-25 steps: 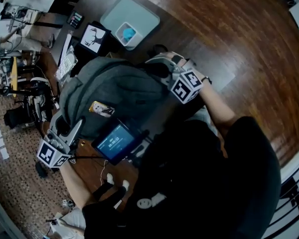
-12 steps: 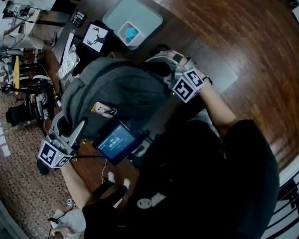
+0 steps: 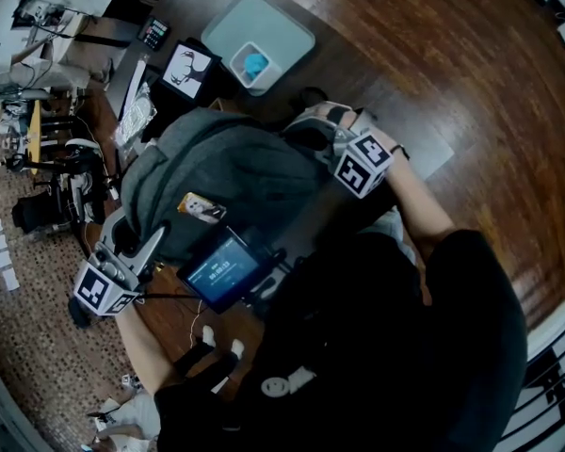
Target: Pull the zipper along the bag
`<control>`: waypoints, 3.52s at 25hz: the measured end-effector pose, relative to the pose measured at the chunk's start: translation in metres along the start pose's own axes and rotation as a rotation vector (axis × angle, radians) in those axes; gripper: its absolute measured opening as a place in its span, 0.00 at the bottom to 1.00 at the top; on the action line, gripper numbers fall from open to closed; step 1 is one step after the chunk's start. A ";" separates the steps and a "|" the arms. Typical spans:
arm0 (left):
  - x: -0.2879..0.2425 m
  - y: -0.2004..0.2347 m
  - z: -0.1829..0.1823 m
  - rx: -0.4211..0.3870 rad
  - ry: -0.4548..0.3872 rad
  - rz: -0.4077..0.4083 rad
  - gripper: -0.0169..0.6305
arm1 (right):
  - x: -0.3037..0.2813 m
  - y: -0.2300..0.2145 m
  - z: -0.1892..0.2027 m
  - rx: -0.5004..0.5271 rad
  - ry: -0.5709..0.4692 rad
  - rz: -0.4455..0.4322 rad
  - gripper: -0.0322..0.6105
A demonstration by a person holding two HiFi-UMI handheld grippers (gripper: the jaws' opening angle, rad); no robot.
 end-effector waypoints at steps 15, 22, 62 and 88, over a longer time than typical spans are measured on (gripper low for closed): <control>0.001 -0.006 0.000 -0.028 -0.040 -0.020 0.34 | 0.022 -0.003 -0.015 -0.067 0.035 0.165 0.08; -0.008 -0.003 0.000 -0.034 -0.071 -0.033 0.36 | 0.081 -0.063 -0.063 -0.160 -0.151 0.299 0.07; 0.005 -0.001 -0.003 0.023 -0.043 -0.013 0.36 | 0.007 -0.008 -0.017 -0.188 -0.079 0.008 0.22; 0.005 -0.004 0.002 0.014 -0.043 -0.008 0.36 | -0.004 -0.014 -0.011 -0.003 -0.057 0.108 0.13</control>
Point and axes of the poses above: the fingertips, and each gripper's own axes: x backward along the fingers, y to its left, z out of its underside, the point moved 7 cm from there along x, backward along the fingers, and after that the axes turned 14 degrees about -z, right-handed, at the moved point
